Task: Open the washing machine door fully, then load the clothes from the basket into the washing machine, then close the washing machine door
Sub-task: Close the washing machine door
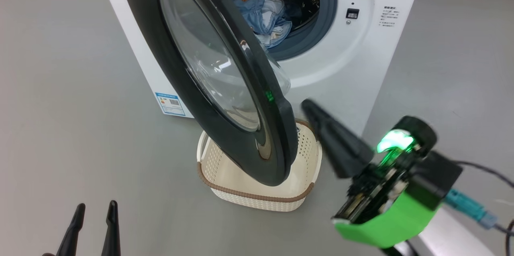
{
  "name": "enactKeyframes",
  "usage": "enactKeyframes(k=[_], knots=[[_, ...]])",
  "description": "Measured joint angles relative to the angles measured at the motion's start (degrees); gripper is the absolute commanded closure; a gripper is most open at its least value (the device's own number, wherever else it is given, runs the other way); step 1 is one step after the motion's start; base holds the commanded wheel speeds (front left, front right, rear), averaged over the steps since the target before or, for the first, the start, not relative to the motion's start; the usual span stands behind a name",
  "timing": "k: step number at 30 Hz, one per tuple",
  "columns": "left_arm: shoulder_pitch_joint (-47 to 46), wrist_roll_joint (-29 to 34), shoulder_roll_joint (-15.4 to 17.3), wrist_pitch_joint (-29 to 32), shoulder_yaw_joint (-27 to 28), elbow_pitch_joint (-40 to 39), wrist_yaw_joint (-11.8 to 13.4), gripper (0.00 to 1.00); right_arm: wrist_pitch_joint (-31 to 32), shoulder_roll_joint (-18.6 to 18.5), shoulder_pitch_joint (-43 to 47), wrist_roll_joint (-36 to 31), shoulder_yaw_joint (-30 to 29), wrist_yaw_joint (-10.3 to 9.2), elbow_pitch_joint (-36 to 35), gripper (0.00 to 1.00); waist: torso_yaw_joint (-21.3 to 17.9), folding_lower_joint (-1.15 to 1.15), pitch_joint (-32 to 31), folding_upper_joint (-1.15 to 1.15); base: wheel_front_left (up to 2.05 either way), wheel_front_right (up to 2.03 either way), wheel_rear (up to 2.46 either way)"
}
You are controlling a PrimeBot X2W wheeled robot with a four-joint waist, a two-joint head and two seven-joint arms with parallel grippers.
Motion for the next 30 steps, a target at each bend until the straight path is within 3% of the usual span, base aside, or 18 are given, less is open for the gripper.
enactKeyframes(k=[4,12,30], knots=[[0.01,0.00,-0.09,0.00,0.27,-0.01,0.00,0.00,0.00,0.07,0.12,1.57,4.43,0.04,0.53,1.00,0.35,0.00,-0.18,0.00,0.00,0.00,0.00],[0.01,0.00,-0.45,0.00,0.26,-0.05,0.00,0.00,0.01,0.07,1.72,4.81,12.22,0.05,8.32,1.00,0.45,0.00,0.24,0.00,0.00,0.00,0.00],[-0.73,-0.01,-1.56,0.00,-0.93,-0.05,0.00,0.00,0.02,3.69,-1.42,8.99,14.88,0.05,24.41,1.00,1.41,0.00,1.99,0.00,0.00,0.00,0.00]])
